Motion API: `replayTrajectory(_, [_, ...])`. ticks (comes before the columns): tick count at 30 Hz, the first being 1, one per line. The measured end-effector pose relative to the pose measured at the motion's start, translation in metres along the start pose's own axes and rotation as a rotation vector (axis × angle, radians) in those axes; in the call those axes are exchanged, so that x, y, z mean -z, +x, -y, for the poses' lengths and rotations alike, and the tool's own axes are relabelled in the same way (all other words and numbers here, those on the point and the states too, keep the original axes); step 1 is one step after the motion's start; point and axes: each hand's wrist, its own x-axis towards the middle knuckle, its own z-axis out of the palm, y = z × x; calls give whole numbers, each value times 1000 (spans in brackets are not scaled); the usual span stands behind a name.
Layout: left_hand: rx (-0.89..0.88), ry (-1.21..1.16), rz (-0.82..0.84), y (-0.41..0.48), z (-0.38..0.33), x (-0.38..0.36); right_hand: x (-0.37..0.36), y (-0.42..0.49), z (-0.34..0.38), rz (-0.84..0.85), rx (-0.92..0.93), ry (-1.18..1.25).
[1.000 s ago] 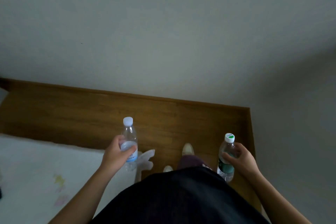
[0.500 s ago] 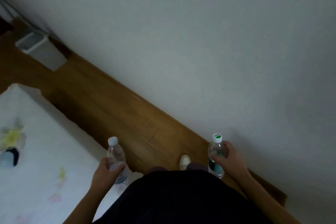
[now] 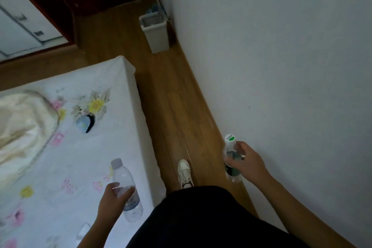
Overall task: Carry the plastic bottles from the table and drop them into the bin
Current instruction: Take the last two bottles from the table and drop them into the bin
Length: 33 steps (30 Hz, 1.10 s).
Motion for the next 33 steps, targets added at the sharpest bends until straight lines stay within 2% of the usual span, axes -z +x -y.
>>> replayTrajectory(9, [-125, -41, -16, 122, -157, 46, 4, 119, 75, -78, -45, 11])
replayTrajectory(15, [-191, -50, -40, 205, -248, 59, 20, 225, 127, -52, -83, -2])
replayTrajectory(22, [-56, -144, -112, 295, -316, 71, 24, 375, 252, 28, -14, 11])
replayTrajectory(33, [196, -312, -295, 402, -378, 117, -11, 562, 502, 231, 250, -124])
